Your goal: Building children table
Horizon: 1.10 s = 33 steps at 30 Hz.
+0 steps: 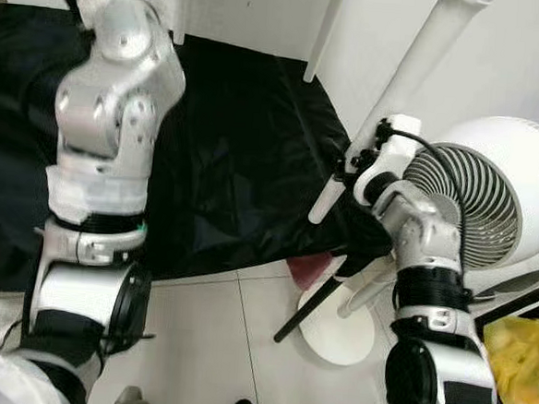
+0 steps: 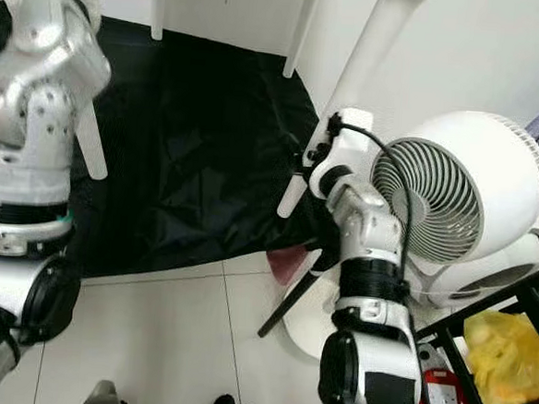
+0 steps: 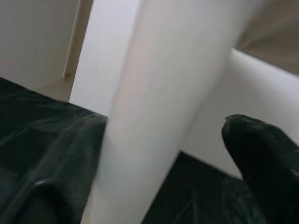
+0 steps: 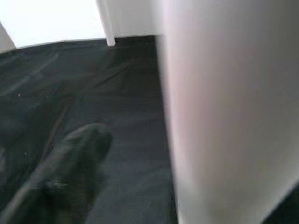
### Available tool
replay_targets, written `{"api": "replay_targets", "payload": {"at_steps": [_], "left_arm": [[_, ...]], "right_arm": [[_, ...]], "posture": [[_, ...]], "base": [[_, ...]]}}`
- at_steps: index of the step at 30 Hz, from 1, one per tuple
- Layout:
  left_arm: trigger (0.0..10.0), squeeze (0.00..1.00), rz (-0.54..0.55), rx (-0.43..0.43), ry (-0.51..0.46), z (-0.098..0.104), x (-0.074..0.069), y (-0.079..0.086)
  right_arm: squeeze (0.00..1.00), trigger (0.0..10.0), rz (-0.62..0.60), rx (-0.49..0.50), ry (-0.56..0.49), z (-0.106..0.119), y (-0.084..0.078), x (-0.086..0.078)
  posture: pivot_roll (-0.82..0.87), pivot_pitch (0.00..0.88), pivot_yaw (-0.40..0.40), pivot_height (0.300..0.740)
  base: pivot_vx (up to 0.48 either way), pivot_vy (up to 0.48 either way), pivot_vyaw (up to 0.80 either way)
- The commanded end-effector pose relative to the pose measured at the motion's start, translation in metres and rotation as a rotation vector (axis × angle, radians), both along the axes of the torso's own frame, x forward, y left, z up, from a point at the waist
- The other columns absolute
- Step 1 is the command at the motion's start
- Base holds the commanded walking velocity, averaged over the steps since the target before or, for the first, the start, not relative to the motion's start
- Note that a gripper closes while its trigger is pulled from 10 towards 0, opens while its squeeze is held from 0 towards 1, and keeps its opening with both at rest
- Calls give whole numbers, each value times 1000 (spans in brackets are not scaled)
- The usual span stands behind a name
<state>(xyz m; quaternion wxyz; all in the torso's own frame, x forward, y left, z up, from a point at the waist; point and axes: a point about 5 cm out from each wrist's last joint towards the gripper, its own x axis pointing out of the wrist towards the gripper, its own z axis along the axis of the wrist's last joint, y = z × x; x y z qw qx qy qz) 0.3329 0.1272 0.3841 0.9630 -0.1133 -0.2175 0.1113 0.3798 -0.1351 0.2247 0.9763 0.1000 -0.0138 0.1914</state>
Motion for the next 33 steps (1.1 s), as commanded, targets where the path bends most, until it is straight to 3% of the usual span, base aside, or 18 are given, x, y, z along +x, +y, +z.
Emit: {"api": "replay_targets", "payload": {"at_steps": [1, 3, 4, 5, 6, 10, 14, 17, 18, 23, 24, 33], "left_arm": [[10000, 1000, -195, 85, 52, -14, 3, -25], [10000, 1000, -215, 91, 57, -17, 2, -27], [10000, 0, -235, 96, 64, -22, 1, -28], [10000, 0, -235, 96, 64, -22, 1, -28], [10000, 0, -261, 96, 68, -28, -1, -30], [10000, 0, -340, 150, 59, -58, -17, -40], [10000, 0, -356, 162, 48, -65, -22, -41], [10000, 0, -391, 170, 4, -70, -30, -43], [10000, 0, -438, 167, -47, -75, -42, -45], [10000, 0, -430, 187, -70, -85, -54, -41], [10000, 0, -430, 201, -84, -96, -63, -39], [10000, 0, -475, 298, -53, -131, -80, -41]], "right_arm": [[1000, 10000, 7, -26, 43, -14, 4, -2], [1000, 10000, 6, -20, 43, -15, 4, -2], [63, 10000, -5, -26, 30, -17, 2, -4], [63, 10000, -5, -26, 30, -17, 2, -4], [0, 10000, -14, -24, 18, -18, 1, -5], [0, 10000, -140, -32, -68, -27, -10, -17], [0, 10000, -169, -50, -92, -32, -12, -22], [0, 10000, -220, -34, -128, -34, -15, -29], [0, 10000, -280, -7, -184, -36, -19, -36], [0, 10000, -294, -37, -238, -39, -19, -45], [0, 10000, -299, -54, -278, -41, -18, -53], [0, 10000, -286, -61, -285, -56, -13, -67]], "posture": [[69, 162, -181, 740], [69, 162, -181, 740], [71, 164, -182, 740], [71, 164, -182, 740], [71, 165, -183, 740], [74, 166, -186, 740], [75, 164, -186, 740], [77, 161, -186, 740], [78, 156, -184, 740], [79, 149, -180, 740], [76, 149, -176, 740], [82, 139, -173, 740]], "base": [[0, 0, 0], [0, 0, 0], [0, 0, 0], [0, 0, 0], [0, 0, 0], [0, 0, 0], [0, 0, 0], [0, 0, 0], [0, 0, 0], [0, 0, 0], [0, 0, 0], [0, 0, 0]]}}
